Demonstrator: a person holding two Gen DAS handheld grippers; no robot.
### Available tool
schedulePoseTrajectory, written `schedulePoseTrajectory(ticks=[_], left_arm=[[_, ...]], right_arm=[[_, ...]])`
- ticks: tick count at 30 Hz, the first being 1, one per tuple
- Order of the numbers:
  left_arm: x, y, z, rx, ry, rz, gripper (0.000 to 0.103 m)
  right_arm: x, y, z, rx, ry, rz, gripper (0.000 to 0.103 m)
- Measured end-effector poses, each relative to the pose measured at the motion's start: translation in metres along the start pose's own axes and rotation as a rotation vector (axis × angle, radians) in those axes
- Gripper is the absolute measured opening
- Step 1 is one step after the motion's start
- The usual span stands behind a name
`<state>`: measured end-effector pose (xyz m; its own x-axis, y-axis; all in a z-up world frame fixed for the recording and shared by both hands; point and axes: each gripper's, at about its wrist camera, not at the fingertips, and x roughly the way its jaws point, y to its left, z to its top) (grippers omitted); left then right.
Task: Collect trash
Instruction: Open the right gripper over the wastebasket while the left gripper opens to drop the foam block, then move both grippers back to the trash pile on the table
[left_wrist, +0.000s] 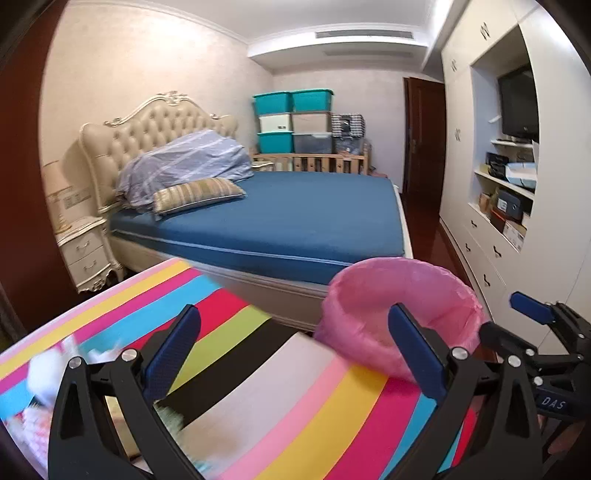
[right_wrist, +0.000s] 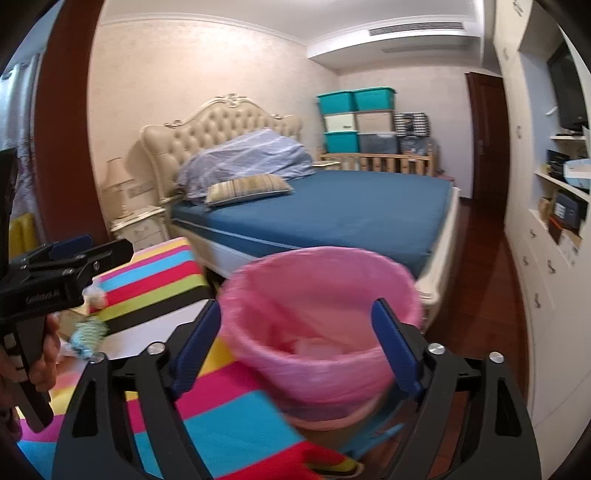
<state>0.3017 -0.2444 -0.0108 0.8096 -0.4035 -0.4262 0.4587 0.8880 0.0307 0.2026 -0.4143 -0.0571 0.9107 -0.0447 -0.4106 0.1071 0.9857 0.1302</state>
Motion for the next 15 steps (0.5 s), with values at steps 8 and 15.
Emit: schedulePoseTrajectory(ticks=[8, 15], left_arm=[[-0.084, 0.065, -0.03, -0.056, -0.024, 0.076, 0.098], [-0.146, 0.127, -0.067, -0.121, -0.023, 0.213, 0.098]], right_arm=[[0.003, 0.072, -0.013, -0.061, 0.061, 0.125, 0.085], [0.007, 0.128, -0.03, -0.103, 0.137, 0.232, 0.085]])
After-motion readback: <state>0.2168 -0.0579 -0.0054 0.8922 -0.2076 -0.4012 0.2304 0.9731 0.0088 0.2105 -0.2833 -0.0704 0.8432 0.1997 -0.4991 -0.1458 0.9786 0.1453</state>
